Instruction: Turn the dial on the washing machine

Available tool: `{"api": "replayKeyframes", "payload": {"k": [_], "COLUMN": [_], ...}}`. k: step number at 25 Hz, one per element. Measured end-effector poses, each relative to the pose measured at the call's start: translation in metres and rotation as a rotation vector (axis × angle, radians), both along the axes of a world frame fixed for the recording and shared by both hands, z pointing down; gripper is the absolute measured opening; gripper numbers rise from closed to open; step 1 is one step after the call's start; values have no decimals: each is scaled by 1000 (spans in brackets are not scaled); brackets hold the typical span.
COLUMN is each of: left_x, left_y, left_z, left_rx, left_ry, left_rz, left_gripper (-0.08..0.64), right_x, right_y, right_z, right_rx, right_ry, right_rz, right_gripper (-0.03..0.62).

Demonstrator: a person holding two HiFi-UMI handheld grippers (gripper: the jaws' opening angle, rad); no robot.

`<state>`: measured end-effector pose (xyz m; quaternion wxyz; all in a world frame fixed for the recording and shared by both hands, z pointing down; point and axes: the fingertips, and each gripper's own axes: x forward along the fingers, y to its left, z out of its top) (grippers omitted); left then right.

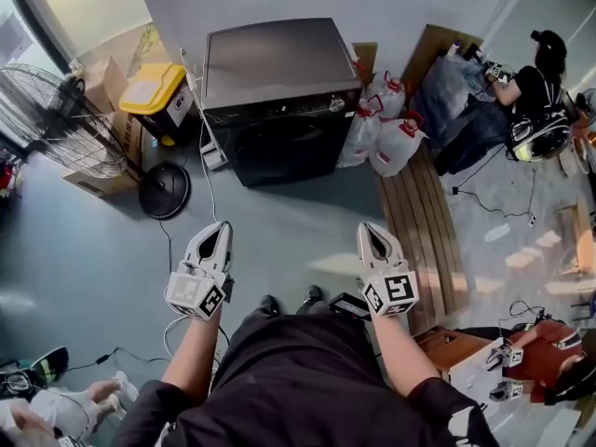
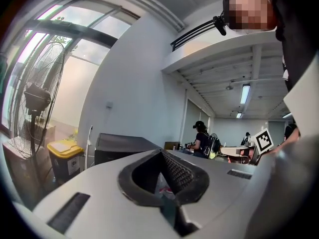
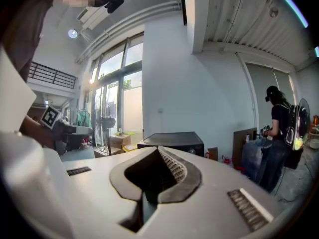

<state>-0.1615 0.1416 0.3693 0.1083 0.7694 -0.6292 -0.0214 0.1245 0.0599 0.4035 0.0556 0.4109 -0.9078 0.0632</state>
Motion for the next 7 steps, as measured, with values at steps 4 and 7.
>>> {"api": "replayKeyframes", "payload": {"k": [4, 7], "left_x": [9, 14], "left_y": [-2, -4], "left_z": [2, 4], "left_rx": [17, 18], "left_ry": [-6, -5], "left_rz": [35, 44], "left_gripper": [14, 14], "right_x": [5, 12], "right_y": [-2, -5], "right_z": [2, 3], "right_rx": [-2, -4], "right_ry": [-9, -11], "right_rz": [5, 9], "right_gripper": [21, 21]}}
